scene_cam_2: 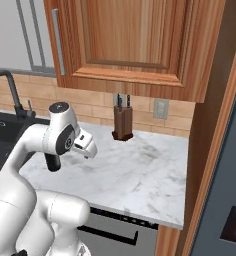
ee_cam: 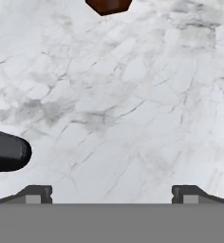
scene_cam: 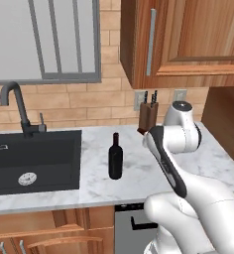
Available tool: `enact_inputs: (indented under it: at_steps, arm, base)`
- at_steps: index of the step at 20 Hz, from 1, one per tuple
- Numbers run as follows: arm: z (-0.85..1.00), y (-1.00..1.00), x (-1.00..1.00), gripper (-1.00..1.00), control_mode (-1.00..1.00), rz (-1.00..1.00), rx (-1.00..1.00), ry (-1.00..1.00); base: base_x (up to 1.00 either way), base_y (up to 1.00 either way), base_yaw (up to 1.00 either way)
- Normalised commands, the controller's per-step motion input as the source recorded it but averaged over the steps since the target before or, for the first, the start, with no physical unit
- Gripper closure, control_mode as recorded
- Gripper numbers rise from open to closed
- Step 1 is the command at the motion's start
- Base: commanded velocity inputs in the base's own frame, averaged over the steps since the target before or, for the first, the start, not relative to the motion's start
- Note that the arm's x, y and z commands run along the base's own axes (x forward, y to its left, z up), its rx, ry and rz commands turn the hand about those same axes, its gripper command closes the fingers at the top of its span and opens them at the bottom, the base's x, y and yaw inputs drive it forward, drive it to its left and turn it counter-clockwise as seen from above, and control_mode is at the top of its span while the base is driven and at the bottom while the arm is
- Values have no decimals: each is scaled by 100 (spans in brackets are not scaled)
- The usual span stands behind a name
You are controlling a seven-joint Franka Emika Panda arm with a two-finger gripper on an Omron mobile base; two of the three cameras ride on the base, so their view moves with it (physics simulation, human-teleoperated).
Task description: There is a wine glass and glass cup on the dining counter. Place the wine bottle next to the wine glass and the juice bottle next to the glass cup.
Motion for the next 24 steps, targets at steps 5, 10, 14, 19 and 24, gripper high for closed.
enact_inputs:
  at_steps: [5, 10, 14, 19, 24]
  arm:
    - [1, 22, -25, -100, -100, -22, 0, -1]
    - [0, 18, -32, -100, -100, -13, 0, -12]
    - [0, 25, -30, -100, -100, -3, 0, -7]
    - [0, 31, -16, -100, -100, 0, 0, -10]
    - [0, 23, -7, -100, -100, 0, 0, -9]
  base:
    - [0, 0, 0]
    - [0, 0, 0]
    - [0, 0, 0]
    - [0, 0, 0]
    - [0, 0, 0]
